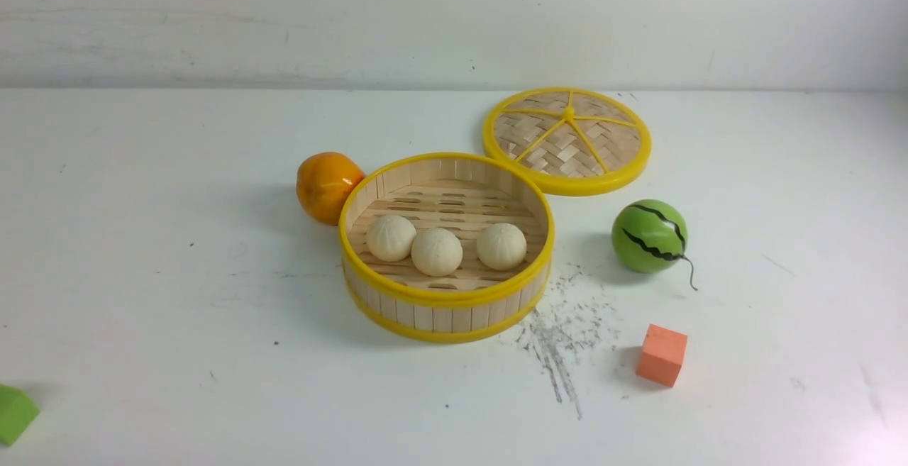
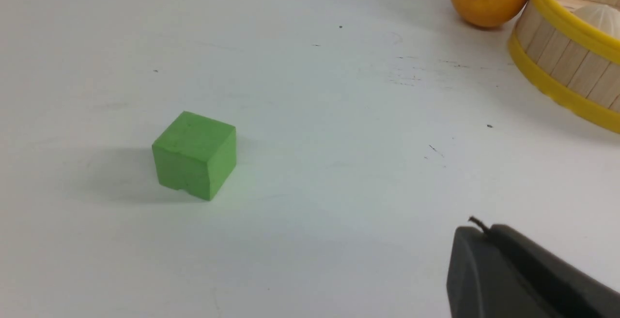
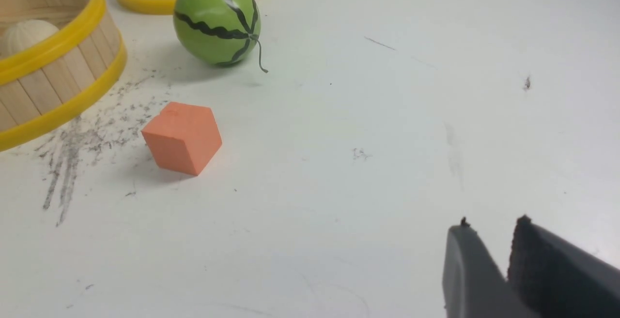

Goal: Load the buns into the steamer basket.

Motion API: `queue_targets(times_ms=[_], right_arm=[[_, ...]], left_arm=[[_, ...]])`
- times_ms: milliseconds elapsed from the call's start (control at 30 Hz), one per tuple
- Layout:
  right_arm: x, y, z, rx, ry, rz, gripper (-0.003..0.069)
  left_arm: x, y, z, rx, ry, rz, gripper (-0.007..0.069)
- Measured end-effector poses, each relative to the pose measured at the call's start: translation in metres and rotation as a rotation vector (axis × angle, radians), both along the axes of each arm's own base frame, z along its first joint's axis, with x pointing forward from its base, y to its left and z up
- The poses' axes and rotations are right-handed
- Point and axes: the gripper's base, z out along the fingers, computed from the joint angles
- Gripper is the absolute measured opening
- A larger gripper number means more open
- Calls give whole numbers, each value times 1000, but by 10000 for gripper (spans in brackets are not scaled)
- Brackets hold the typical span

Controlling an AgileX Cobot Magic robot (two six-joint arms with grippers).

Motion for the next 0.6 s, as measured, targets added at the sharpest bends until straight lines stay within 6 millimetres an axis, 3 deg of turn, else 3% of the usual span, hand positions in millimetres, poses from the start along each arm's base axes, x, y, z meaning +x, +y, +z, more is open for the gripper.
queue_targets(times_ms=[600], right_arm=[[0, 0, 0, 0, 0, 0, 165]], left_arm=[[0, 0, 0, 0, 0, 0, 2]])
